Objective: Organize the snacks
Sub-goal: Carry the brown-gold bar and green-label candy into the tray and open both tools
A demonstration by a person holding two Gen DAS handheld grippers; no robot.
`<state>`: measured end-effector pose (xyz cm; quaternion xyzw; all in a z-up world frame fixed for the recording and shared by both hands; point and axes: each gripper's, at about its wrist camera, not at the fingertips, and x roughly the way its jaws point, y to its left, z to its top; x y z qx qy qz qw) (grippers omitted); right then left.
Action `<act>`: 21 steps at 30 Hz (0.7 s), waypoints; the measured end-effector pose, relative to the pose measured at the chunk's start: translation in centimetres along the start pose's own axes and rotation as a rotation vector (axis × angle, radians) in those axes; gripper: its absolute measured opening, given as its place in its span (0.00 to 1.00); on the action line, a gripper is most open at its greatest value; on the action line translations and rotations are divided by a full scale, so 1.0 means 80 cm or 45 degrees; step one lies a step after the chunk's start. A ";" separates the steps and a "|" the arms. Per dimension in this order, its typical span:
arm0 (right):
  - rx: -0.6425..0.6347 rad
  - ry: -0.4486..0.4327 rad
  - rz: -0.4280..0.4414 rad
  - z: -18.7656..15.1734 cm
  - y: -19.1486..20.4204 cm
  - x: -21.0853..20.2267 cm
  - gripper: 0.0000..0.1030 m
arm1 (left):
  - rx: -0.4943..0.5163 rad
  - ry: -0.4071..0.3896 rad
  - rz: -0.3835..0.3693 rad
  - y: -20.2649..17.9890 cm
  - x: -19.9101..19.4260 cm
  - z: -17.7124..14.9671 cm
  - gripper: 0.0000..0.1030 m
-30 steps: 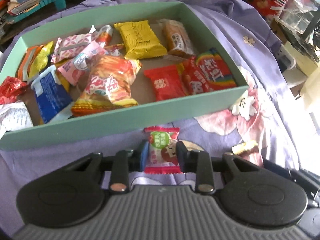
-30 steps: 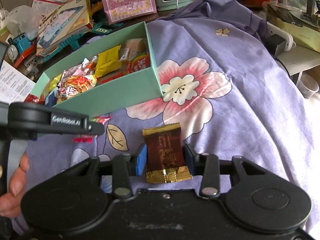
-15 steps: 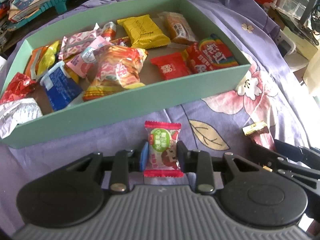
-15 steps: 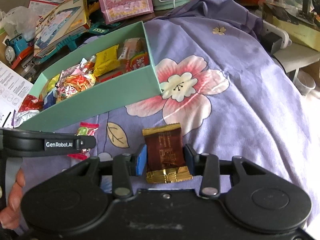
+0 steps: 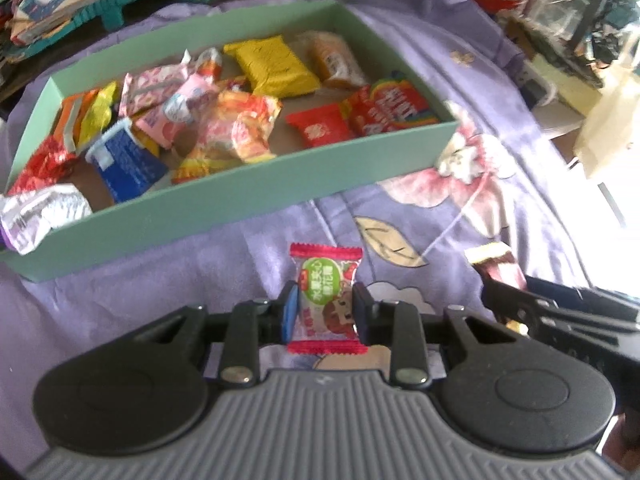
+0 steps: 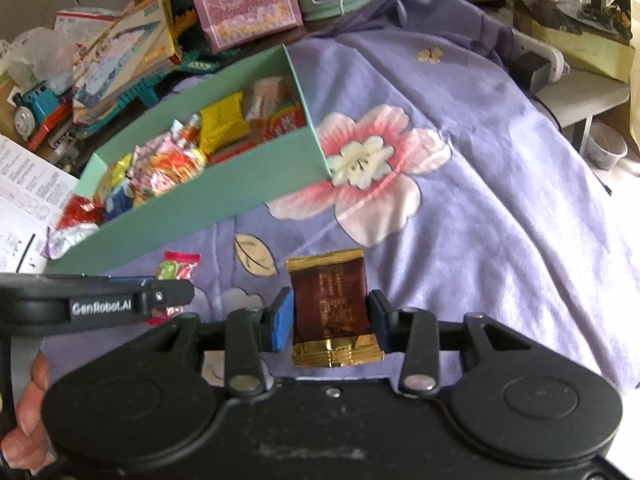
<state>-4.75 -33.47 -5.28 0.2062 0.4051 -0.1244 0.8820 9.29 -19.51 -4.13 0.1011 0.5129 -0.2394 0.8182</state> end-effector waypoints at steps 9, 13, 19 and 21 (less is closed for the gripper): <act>-0.022 -0.124 0.095 0.068 0.029 -0.028 0.38 | -0.015 -0.162 -0.004 0.021 -0.053 0.044 0.27; -0.026 -0.174 0.144 0.108 0.049 -0.030 0.38 | -0.037 -0.231 0.030 0.032 -0.063 0.078 0.27; 0.030 -0.175 0.199 0.161 0.068 -0.005 0.38 | -0.093 -0.290 0.043 0.048 -0.060 0.130 0.27; 0.037 -0.164 0.205 0.169 0.071 0.007 0.38 | -0.101 -0.292 0.048 0.051 -0.054 0.143 0.27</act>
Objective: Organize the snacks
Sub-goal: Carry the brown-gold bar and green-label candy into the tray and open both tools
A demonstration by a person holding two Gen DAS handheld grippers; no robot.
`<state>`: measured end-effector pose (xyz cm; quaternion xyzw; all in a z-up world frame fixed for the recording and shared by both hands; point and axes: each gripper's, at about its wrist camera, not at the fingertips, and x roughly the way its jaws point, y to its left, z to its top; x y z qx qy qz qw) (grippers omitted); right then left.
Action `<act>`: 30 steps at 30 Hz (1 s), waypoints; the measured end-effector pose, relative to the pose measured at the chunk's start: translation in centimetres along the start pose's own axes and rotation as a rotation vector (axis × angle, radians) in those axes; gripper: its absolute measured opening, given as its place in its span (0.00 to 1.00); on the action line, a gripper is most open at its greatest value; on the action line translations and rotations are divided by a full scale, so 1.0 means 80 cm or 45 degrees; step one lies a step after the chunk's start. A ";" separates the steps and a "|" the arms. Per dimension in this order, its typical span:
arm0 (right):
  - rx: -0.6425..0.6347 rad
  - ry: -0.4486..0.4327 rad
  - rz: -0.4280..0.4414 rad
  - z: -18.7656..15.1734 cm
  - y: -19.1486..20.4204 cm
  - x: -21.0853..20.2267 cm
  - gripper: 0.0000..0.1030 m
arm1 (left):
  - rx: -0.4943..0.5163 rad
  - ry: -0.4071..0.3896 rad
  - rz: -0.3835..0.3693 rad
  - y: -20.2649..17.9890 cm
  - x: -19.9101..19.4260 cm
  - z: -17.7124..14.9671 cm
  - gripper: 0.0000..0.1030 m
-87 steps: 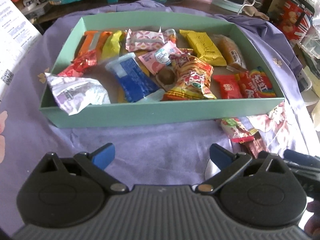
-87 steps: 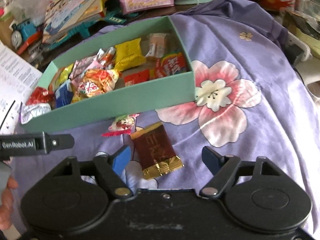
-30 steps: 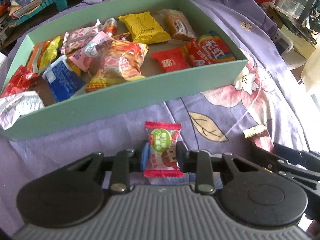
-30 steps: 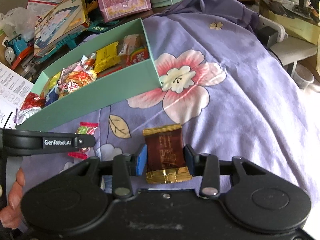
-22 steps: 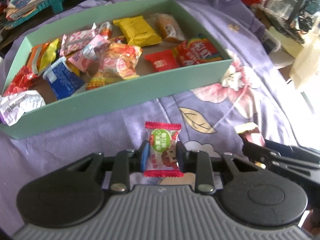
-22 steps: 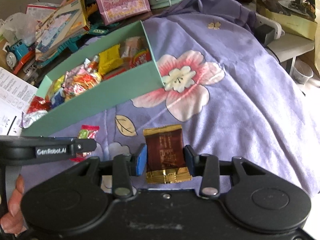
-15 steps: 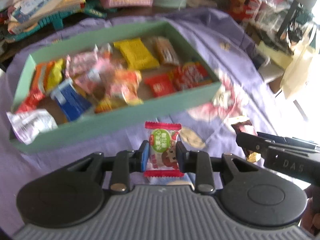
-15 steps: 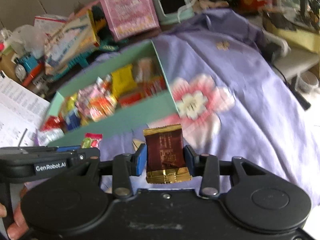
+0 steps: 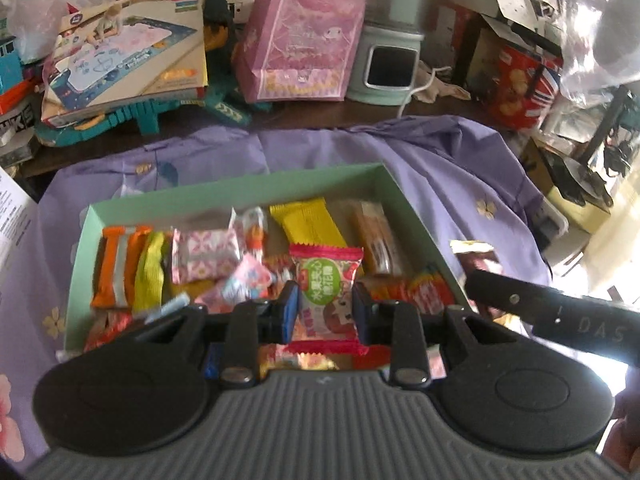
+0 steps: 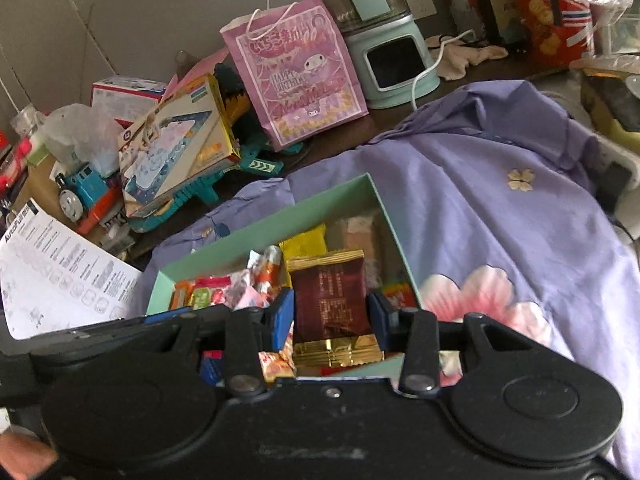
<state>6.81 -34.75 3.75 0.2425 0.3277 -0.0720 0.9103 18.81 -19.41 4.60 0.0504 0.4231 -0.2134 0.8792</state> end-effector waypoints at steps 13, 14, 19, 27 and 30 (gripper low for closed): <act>0.028 0.056 -0.014 0.034 0.003 0.072 0.39 | -0.034 0.093 0.007 0.003 0.068 0.014 0.27; 0.026 0.052 -0.011 0.037 0.004 0.075 0.41 | -0.033 0.094 0.012 0.002 0.071 0.015 0.28; 0.025 -0.013 0.015 0.045 0.008 0.069 0.95 | 0.002 0.066 0.063 -0.008 0.078 0.020 0.88; 0.036 0.012 0.008 0.033 0.002 0.061 1.00 | 0.050 0.061 0.095 -0.015 0.071 0.006 0.98; 0.043 0.019 -0.004 0.028 0.001 0.056 1.00 | 0.046 0.074 0.093 -0.014 0.066 0.002 0.99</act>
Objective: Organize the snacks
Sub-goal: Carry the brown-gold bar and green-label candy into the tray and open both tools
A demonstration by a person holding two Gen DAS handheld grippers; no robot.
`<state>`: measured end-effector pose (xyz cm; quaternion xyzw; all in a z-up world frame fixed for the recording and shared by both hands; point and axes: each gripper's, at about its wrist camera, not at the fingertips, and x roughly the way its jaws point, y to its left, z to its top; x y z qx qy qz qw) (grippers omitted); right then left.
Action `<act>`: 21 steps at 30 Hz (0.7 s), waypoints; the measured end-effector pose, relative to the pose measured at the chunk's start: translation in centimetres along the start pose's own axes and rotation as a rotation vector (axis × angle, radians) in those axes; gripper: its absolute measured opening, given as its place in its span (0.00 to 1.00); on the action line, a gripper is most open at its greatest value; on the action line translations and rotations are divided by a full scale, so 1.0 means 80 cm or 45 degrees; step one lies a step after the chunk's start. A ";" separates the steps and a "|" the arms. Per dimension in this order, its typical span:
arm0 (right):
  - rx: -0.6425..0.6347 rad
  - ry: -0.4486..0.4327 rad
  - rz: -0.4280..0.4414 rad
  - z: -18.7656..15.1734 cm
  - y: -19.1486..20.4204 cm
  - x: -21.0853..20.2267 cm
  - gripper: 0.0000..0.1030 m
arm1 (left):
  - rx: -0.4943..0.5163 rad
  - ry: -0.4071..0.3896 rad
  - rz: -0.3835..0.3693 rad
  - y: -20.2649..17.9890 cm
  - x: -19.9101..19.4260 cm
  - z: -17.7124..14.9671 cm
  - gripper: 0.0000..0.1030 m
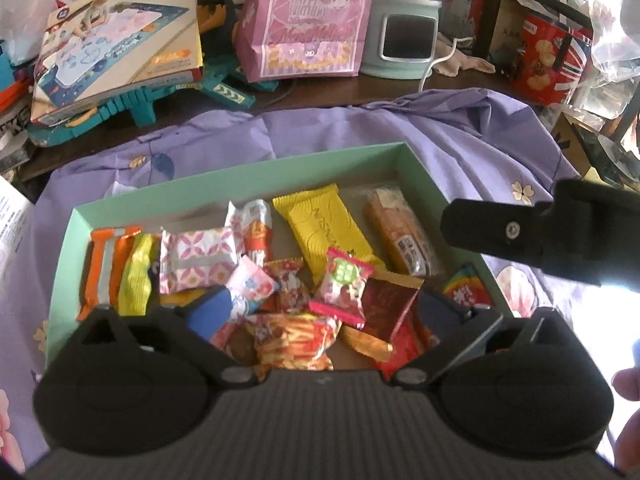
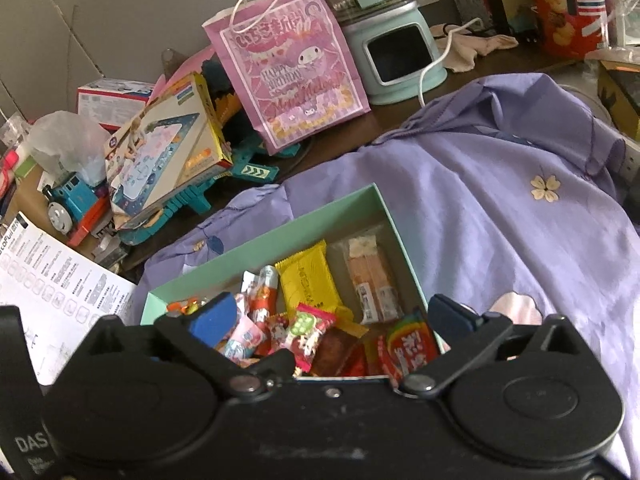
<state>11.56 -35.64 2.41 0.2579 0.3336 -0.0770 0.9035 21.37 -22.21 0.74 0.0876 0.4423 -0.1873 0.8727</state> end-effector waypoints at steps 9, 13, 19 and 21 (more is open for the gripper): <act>0.005 0.027 -0.005 -0.015 0.003 -0.023 1.00 | -0.010 -0.014 0.001 0.003 -0.031 -0.011 1.00; -0.019 0.020 -0.006 -0.021 0.010 -0.041 1.00 | -0.017 -0.027 -0.002 0.005 -0.049 -0.018 1.00; -0.049 -0.002 -0.014 -0.032 0.019 -0.072 1.00 | -0.031 -0.057 -0.008 0.009 -0.082 -0.032 1.00; -0.055 0.005 -0.019 -0.037 0.020 -0.080 1.00 | -0.039 -0.064 -0.012 0.011 -0.092 -0.038 1.00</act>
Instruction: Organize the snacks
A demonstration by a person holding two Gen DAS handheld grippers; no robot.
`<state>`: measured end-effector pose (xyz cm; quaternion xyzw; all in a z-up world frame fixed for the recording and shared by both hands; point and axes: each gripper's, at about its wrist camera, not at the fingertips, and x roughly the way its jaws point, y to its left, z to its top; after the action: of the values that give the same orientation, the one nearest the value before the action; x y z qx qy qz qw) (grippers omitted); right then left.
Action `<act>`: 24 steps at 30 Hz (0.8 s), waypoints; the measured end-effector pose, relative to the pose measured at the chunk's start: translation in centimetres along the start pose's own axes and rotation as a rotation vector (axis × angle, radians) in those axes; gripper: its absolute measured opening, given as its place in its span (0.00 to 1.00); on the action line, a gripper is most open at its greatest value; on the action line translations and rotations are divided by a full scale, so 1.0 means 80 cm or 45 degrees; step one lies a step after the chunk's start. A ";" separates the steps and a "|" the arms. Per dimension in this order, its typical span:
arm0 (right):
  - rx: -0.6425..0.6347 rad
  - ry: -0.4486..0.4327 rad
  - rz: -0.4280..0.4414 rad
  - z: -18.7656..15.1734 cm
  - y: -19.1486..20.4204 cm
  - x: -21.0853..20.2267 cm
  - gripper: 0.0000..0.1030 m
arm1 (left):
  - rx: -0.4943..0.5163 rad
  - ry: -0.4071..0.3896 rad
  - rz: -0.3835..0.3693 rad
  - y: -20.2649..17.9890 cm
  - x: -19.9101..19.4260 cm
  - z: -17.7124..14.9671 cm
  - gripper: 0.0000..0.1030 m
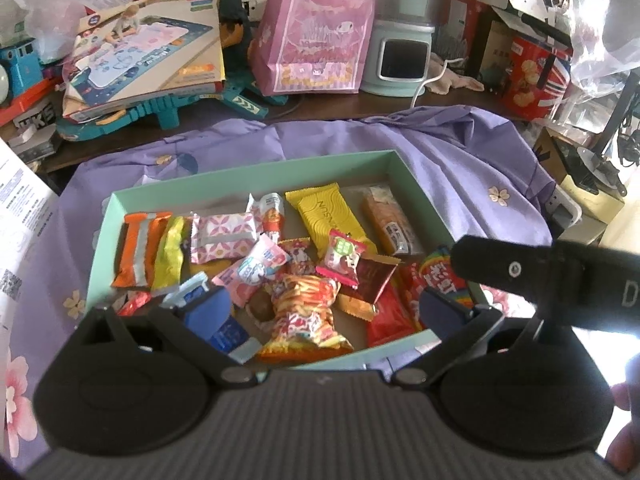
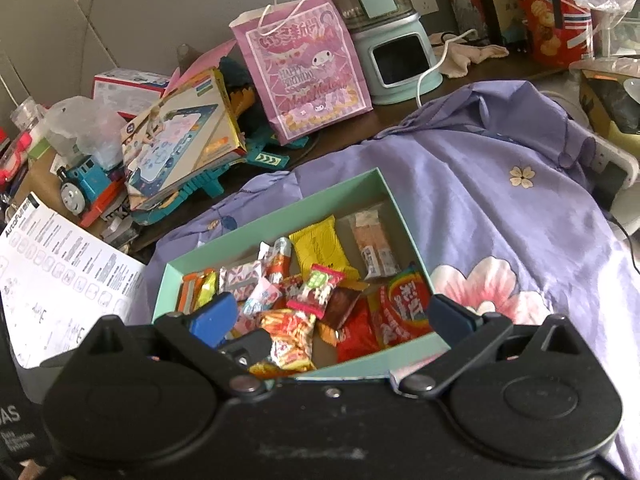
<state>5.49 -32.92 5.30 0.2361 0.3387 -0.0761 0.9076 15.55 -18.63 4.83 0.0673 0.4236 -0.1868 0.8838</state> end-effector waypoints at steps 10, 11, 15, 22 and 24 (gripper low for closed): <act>-0.063 0.016 -0.030 -0.030 0.003 -0.041 1.00 | -0.005 0.008 -0.008 0.022 -0.037 -0.040 1.00; -0.073 0.011 -0.035 -0.033 0.004 -0.045 1.00 | -0.001 0.008 0.000 0.027 -0.041 -0.045 1.00; -0.126 0.002 -0.066 -0.047 0.007 -0.057 1.00 | -0.019 -0.001 0.053 0.052 -0.056 -0.066 1.00; -0.185 0.079 -0.132 -0.071 0.009 -0.050 1.00 | -0.098 0.002 0.141 0.106 -0.070 -0.099 1.00; -0.190 0.115 -0.137 -0.079 0.009 -0.042 1.00 | -0.125 0.010 0.167 0.121 -0.070 -0.107 1.00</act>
<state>-0.55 -29.32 3.58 0.1527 0.3961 -0.0885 0.9011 9.93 -5.81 3.36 0.0523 0.4304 -0.1075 0.8947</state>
